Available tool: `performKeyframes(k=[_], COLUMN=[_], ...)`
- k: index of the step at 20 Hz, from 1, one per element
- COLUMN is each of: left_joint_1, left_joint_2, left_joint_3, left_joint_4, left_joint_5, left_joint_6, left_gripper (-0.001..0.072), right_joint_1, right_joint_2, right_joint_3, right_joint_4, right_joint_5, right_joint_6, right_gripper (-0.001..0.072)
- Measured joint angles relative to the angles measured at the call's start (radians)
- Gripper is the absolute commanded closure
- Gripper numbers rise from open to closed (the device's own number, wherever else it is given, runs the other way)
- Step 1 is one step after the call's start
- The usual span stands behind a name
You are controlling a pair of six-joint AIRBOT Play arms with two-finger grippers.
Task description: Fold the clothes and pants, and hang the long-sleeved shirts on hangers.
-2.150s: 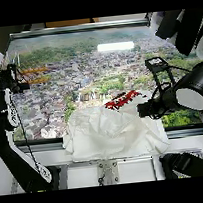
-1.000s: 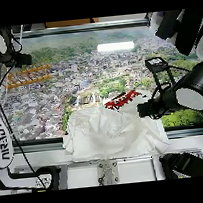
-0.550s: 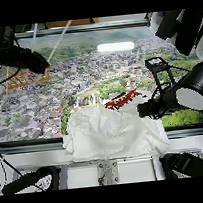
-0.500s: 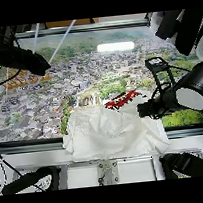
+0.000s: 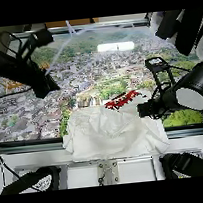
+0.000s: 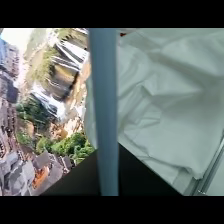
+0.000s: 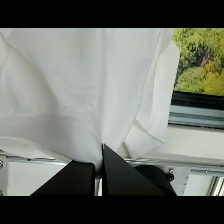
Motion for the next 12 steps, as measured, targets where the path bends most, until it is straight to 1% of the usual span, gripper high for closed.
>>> performKeyframes(k=[3,6,8,12], left_joint_1=[0.022,0.039,0.043,0.076], left_joint_2=[0.047,0.112,0.164,0.276], left_joint_3=[-0.155,-0.298,-0.386,-0.554], left_joint_4=[-0.096,-0.129,-0.124,-0.095], left_joint_5=[-0.012,-0.016,-0.023,-0.022], left_joint_6=[0.16,0.262,0.302,0.337], left_gripper=[0.0694,0.0694,0.0694,0.0694], right_joint_1=[0.0,0.0,0.0,0.0], right_joint_2=[0.0,0.0,0.0,0.0], right_joint_3=[0.0,0.0,0.0,0.0], right_joint_4=[0.0,0.0,0.0,0.0], right_joint_5=[0.0,0.0,0.0,0.0], right_joint_6=[0.0,0.0,0.0,0.0], right_gripper=[0.0687,0.0687,0.0687,0.0687])
